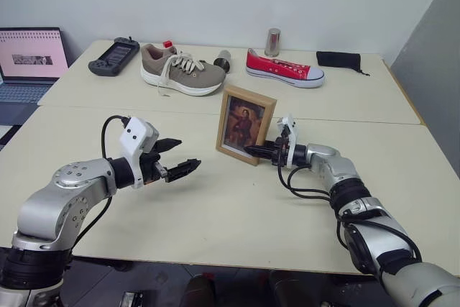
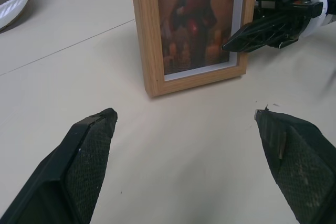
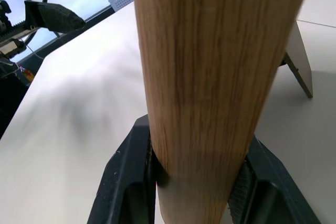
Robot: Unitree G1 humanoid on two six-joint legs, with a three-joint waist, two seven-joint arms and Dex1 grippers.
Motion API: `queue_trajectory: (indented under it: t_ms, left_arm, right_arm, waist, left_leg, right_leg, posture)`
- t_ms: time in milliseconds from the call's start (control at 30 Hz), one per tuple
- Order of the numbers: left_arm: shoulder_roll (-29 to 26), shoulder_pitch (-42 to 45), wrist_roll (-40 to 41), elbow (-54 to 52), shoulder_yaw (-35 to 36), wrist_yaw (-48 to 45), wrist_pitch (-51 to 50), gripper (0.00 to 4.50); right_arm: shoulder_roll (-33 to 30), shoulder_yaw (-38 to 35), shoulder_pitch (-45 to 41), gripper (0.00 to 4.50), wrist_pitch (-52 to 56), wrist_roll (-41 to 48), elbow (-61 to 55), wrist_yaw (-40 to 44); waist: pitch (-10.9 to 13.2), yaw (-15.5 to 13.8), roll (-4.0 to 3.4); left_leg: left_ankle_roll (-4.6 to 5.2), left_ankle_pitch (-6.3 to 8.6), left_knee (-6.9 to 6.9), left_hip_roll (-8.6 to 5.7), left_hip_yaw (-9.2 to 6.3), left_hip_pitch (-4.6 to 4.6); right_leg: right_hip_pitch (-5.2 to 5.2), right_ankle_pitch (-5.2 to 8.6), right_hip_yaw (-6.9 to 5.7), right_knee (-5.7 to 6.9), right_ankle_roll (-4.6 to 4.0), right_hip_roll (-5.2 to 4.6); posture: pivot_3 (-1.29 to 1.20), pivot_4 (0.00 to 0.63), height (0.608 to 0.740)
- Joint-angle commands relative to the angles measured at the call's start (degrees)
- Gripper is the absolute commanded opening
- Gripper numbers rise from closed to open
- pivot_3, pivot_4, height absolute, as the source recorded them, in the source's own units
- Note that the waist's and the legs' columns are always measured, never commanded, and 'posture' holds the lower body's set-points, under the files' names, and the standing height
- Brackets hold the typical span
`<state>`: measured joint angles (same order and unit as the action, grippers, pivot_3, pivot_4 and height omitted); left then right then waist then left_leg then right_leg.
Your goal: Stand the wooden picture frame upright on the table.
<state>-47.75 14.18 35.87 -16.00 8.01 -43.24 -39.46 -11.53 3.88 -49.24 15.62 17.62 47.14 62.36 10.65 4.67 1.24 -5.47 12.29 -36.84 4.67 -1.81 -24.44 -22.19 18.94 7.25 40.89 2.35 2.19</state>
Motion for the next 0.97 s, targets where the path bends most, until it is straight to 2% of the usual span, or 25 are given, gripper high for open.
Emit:
queue_trajectory:
  t_ms: [33, 100, 167, 300, 500, 533, 567, 767, 967]
  left_arm:
    - [0.1, 1.2, -1.1, 0.0, 0.5, -0.7, 0.9, 4.5]
    - [0.1, 1.3, -1.4, 0.2, 0.6, -1.0, 1.1, 4.5]
    - [0.2, 1.4, -1.7, 0.3, 0.6, -1.1, 1.2, 4.5]
    - [0.5, 1.6, -2.4, 0.3, 0.6, -1.4, 1.5, 4.5]
    - [0.7, 1.6, -2.9, 0.1, 0.7, -2.0, 1.2, 4.5]
    - [0.6, 1.7, -2.6, 0.2, 0.9, -2.1, 0.6, 4.5]
    - [0.5, 1.8, -2.4, 0.2, 1.0, -2.1, 0.2, 4.5]
    - [-2.1, 2.9, -0.6, 3.9, 6.0, -2.0, -3.6, 4.5]
    - [-5.3, 5.8, 1.8, 7.2, 9.1, -5.0, -6.6, 4.5]
  right_arm:
    - [-0.6, -0.4, 0.8, 1.31, 1.1, -0.8, -1.7, 0.1]
    - [-0.8, -0.4, 1.3, 1.31, 1.3, -1.0, -2.5, 0.4]
    - [-1.1, -0.4, 1.9, 2.01, 1.3, -1.3, -3.4, 0.3]
    - [-2.2, -0.1, 3.1, 2.79, 1.4, -1.8, -5.6, 1.0]
    - [-6.5, 0.6, 6.1, 4.34, 1.1, -3.5, -9.4, 2.4]
    - [-7.8, 0.6, 6.9, 4.47, 1.4, -3.5, -10.9, 3.0]
    - [-8.8, 0.6, 7.5, 4.47, 1.6, -3.4, -12.0, 3.4]
    - [-23.7, -2.0, 15.5, 4.47, 8.4, -0.8, -34.0, 7.3]
    - [-27.9, -6.9, 18.7, 4.47, 21.7, 7.0, -51.1, 3.0]
  waist:
    - [0.0, 0.0, 0.0]
    - [0.0, 0.0, 0.0]
    - [0.0, 0.0, 0.0]
    - [0.0, 0.0, 0.0]
    - [0.0, 0.0, 0.0]
    - [0.0, 0.0, 0.0]
    - [0.0, 0.0, 0.0]
    - [0.1, -0.5, -0.07]
    - [0.1, 0.2, -0.08]
  left_leg:
    - [0.0, 0.0, 0.0, 0.0, 0.0, 0.0]
    - [0.0, 0.0, 0.0, 0.0, -0.01, 0.0]
    - [0.0, 0.0, 0.0, 0.0, -0.01, 0.0]
    - [0.0, 0.0, 0.01, 0.0, -0.01, -0.01]
    - [0.0, 0.0, 0.01, 0.0, -0.01, -0.01]
    - [0.0, 0.0, 0.01, 0.0, -0.01, -0.01]
    - [0.0, 0.0, 0.01, 0.0, 0.0, -0.01]
    - [0.0, 0.0, 0.01, -0.04, -0.01, -0.06]
    - [0.01, 0.0, 0.02, 0.0, -0.04, -0.03]
  right_leg:
    - [0.0, 0.0, 0.0, 0.0, 0.0, 0.0]
    - [0.0, 0.0, -0.01, 0.0, 0.0, 0.0]
    - [0.0, 0.0, -0.01, 0.0, 0.0, 0.0]
    - [0.0, 0.0, -0.02, -0.02, 0.0, 0.0]
    - [0.0, 0.0, -0.01, -0.01, 0.01, 0.0]
    - [0.0, 0.01, -0.01, -0.02, 0.01, 0.0]
    - [0.0, 0.0, -0.01, -0.02, 0.01, 0.0]
    - [-0.03, 0.03, 0.02, -0.04, 0.05, -0.01]
    - [-0.04, 0.11, 0.03, 0.0, 0.18, 0.04]
  posture:
    - [0.0, 0.15, 0.74]
    - [0.0, 0.15, 0.74]
    - [0.0, 0.15, 0.74]
    - [0.0, 0.15, 0.74]
    - [0.0, 0.15, 0.74]
    - [0.0, 0.15, 0.74]
    - [0.0, 0.15, 0.74]
    - [0.0, 0.15, 0.74]
    - [0.0, 0.15, 0.74]
